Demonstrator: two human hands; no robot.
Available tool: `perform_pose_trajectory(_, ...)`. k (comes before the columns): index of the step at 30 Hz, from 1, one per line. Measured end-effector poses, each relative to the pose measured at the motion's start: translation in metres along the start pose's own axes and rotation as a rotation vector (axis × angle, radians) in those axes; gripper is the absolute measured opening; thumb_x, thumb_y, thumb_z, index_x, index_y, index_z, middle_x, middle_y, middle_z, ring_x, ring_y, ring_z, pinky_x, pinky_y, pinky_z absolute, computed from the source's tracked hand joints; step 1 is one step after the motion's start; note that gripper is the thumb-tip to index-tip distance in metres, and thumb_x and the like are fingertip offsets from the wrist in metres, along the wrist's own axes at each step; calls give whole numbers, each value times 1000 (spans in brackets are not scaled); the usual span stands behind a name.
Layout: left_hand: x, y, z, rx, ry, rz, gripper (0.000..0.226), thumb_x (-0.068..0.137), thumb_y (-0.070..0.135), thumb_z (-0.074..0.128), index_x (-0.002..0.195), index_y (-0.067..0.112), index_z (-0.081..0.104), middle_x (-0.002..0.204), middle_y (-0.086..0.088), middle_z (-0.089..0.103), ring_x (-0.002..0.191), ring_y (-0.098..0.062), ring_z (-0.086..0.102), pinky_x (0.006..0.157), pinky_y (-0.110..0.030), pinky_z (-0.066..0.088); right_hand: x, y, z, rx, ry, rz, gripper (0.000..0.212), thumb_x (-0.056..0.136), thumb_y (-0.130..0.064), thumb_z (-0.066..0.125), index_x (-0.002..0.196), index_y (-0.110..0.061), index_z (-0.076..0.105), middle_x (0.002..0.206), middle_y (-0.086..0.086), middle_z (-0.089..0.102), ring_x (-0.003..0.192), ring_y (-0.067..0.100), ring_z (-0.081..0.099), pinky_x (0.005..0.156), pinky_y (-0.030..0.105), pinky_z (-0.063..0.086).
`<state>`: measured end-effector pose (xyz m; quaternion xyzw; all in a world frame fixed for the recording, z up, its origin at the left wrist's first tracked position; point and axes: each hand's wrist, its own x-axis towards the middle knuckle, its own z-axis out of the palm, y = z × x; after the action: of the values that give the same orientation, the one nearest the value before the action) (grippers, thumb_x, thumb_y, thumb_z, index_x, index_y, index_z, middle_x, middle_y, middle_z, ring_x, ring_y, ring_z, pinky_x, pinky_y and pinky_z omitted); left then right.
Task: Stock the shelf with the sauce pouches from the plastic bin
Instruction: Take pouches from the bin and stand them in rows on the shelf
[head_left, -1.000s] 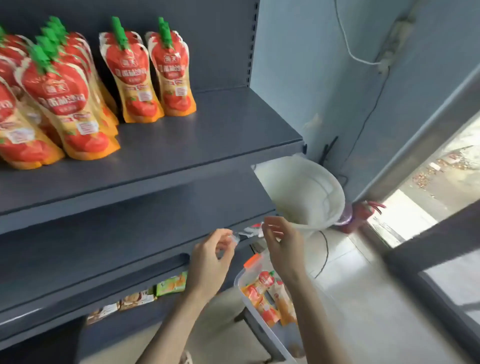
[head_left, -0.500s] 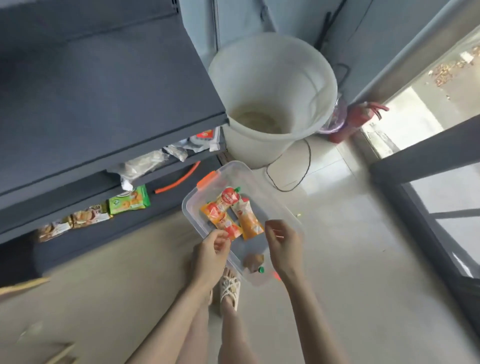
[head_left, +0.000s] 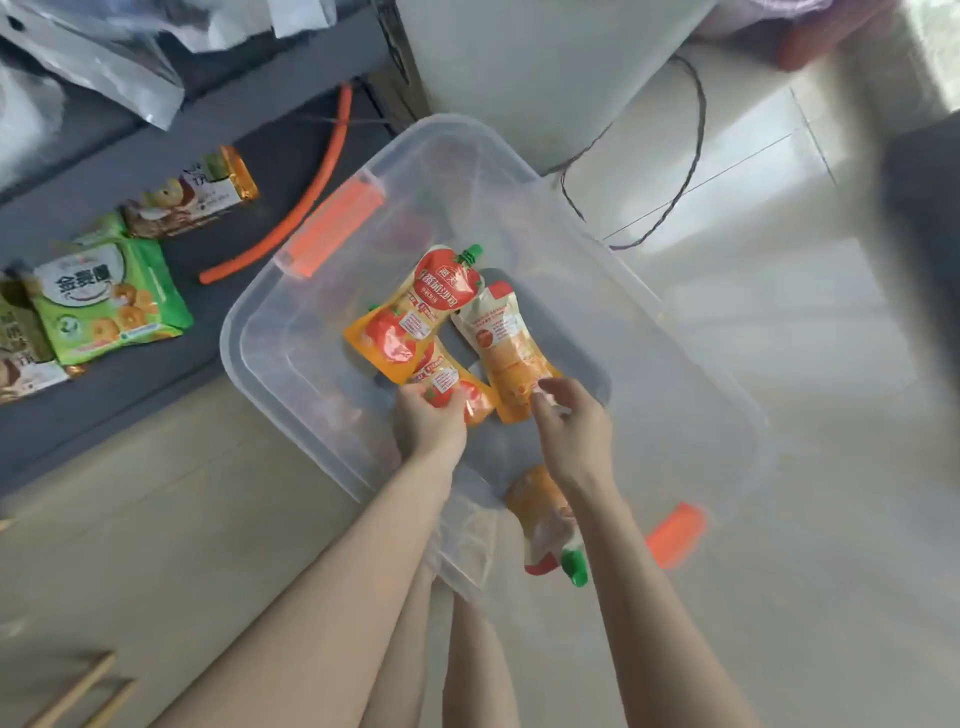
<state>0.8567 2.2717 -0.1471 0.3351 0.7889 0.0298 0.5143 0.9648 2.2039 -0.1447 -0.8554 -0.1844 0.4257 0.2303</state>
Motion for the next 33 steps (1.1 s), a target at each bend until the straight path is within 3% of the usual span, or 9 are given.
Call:
perform_pose_trajectory(4, 45, -13, 33, -51, 148, -150, 64, 78, 33, 71, 125, 5, 38, 130, -16, 46, 119, -34, 49, 95, -46, 46, 40, 19, 28, -61, -6, -15, 43, 87, -27, 59, 127, -14, 53, 127, 7, 57, 119, 28, 49, 100, 45, 43)
perform_pose_trajectory(10, 63, -18, 52, 41, 302, -178, 69, 80, 34, 70, 127, -2, 36, 133, -21, 42, 123, -36, 40, 102, -42, 34, 73, 24, 46, -143, -9, 31, 51, 86, -34, 63, 129, -13, 47, 128, 8, 45, 118, 25, 45, 97, 35, 39)
perform_pose_trajectory(14, 66, -17, 48, -24, 226, -242, 73, 68, 42, 79, 121, 3, 46, 124, -15, 55, 113, -33, 53, 96, -46, 46, 86, 18, 42, -177, -113, 84, 40, 78, -38, 70, 107, -12, 59, 105, 7, 57, 95, 24, 58, 83, 38, 50)
perform_pose_trajectory(18, 59, -9, 33, -250, 97, -316, 53, 66, 30, 83, 108, 5, 61, 105, -7, 66, 88, -25, 63, 79, -40, 54, 82, 7, 22, -177, -213, 70, 26, 76, -31, 73, 88, -11, 61, 80, 2, 60, 78, 22, 59, 72, 38, 51)
perform_pose_trajectory(22, 36, -2, 18, -301, -13, -360, 39, 70, 23, 81, 97, 9, 57, 100, -10, 64, 83, -28, 64, 76, -40, 54, 55, -1, 4, -78, -298, 81, 27, 80, -31, 70, 93, -13, 55, 90, 2, 64, 81, 20, 62, 65, 30, 52)
perform_pose_trajectory(24, 19, 0, 6, -331, -90, -405, 41, 64, 21, 85, 90, 9, 56, 101, -14, 67, 85, -31, 67, 81, -47, 55, 37, -4, -7, 3, -322, 107, 30, 78, -36, 71, 94, -17, 56, 94, 2, 68, 83, 21, 67, 73, 40, 57)
perform_pose_trajectory(27, -19, 3, -20, -364, -255, -442, 61, 47, 20, 90, 101, 5, 64, 94, -18, 71, 79, -33, 70, 79, -51, 56, 5, -20, -28, 99, -376, 82, 25, 79, -32, 73, 96, -22, 57, 96, 5, 71, 83, 23, 71, 76, 47, 58)
perform_pose_trajectory(30, -64, 10, -49, -352, -320, -315, 41, 57, 14, 86, 94, 5, 70, 88, -17, 73, 79, -31, 71, 79, -47, 57, -33, -44, -51, 256, -436, 52, 18, 87, -26, 66, 103, -20, 61, 100, 7, 72, 84, 21, 71, 75, 40, 60)
perform_pose_trajectory(33, -108, 26, -83, -425, -324, -130, 30, 67, 11, 80, 95, 9, 69, 87, -11, 74, 72, -23, 71, 63, -31, 59, -71, -69, -70, 401, -450, 50, 26, 92, -43, 52, 105, -25, 66, 103, 2, 72, 91, 20, 70, 78, 40, 58)
